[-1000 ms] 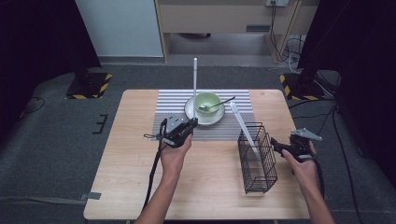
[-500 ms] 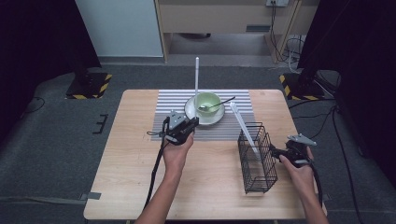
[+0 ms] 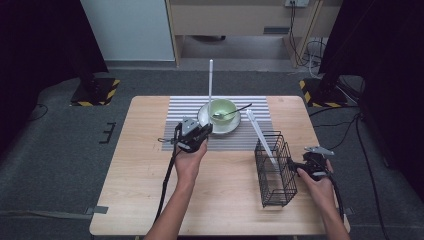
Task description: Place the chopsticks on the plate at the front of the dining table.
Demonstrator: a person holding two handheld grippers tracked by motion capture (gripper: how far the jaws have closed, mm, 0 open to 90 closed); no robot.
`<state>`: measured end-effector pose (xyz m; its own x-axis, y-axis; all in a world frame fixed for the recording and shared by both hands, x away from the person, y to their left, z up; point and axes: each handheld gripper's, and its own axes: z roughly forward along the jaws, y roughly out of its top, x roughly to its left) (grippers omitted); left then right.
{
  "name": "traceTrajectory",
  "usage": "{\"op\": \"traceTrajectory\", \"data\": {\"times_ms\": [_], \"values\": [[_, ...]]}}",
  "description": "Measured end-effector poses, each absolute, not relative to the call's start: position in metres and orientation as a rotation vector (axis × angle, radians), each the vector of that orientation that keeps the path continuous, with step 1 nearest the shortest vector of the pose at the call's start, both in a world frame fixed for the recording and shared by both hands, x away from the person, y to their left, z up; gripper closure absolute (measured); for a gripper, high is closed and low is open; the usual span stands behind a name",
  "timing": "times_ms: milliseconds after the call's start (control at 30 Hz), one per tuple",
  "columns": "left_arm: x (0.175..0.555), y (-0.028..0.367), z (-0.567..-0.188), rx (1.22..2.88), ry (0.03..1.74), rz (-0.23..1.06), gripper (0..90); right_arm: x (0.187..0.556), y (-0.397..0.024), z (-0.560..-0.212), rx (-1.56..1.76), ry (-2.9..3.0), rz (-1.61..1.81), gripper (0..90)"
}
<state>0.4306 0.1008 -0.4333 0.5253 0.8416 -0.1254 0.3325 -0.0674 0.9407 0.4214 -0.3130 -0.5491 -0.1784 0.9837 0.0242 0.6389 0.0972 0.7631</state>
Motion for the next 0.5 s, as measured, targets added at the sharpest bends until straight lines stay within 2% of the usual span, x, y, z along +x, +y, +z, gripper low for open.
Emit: {"op": "traceTrajectory", "data": {"times_ms": [500], "values": [[0.443, 0.105, -0.447, 1.655, 1.103, 0.602, 86.4, 0.424, -0.31, -0.55, 1.591, 1.916, 0.857, 8.7]]}}
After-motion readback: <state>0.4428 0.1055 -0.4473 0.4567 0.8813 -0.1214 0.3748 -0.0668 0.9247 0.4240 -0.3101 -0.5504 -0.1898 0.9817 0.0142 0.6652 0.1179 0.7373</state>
